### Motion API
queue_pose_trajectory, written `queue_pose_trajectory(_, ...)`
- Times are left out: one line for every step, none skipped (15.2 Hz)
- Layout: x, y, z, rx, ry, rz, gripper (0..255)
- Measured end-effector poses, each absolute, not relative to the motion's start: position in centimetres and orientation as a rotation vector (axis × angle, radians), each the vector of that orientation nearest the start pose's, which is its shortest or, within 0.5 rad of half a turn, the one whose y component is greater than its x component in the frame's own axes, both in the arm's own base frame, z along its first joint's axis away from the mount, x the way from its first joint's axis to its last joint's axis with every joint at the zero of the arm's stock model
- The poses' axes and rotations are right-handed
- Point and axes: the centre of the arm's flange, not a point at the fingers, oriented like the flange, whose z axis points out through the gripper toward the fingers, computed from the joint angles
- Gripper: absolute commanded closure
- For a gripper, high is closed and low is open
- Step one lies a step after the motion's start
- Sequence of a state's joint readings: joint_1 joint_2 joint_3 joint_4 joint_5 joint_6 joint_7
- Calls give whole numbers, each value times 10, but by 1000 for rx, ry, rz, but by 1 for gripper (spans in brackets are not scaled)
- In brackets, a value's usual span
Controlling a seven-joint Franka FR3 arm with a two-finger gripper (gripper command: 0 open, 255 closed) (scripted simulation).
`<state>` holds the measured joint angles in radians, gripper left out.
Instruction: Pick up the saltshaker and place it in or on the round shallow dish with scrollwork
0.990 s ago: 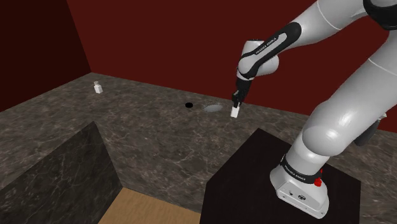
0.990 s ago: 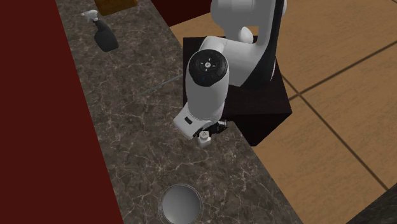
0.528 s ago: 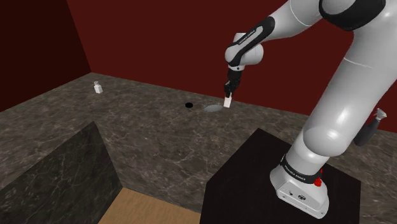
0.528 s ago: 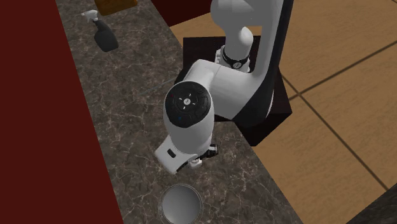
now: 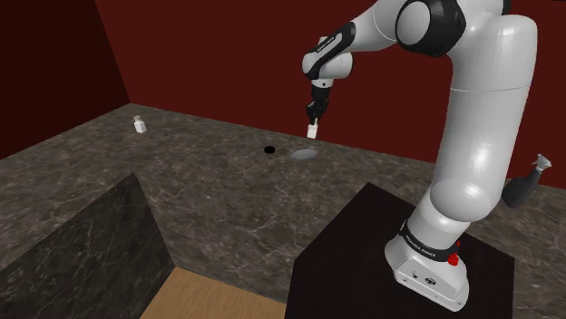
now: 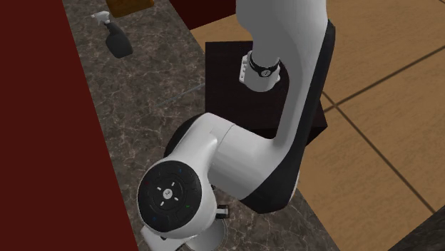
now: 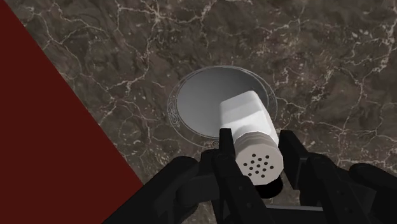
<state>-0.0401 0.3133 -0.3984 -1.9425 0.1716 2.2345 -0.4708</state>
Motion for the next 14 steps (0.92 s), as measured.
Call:
queue_pose_trajectory(571, -253, 336, -3130, 87, -22, 255)
queue_pose_trajectory(580, -258, 336, -3130, 87, -22, 255)
queue_pose_trajectory(583, -259, 333, -3130, 86, -22, 255)
queue_pose_trajectory(584, -260, 329, -3130, 86, -22, 255)
queue_pose_trajectory(585, -260, 325, -3130, 86, -21, 255)
queue_pose_trajectory(586, -260, 320, -3129, 85, -21, 255)
queue_pose_trajectory(586, -259, 314, -3129, 85, -21, 255)
queue_pose_trajectory(587, -259, 308, -3129, 86, -21, 255)
queue_pose_trajectory(586, -260, 302, -3129, 85, -21, 255)
queue_pose_trajectory(586, -260, 298, -3129, 85, -21, 255)
queue_pose_trajectory(587, -261, 293, -3129, 85, -21, 255)
queue_pose_trajectory(587, -260, 288, -3129, 85, -21, 255)
queue_pose_trajectory(586, -260, 283, -3129, 85, -21, 255)
queue_pose_trajectory(587, -260, 278, -3129, 85, -21, 255)
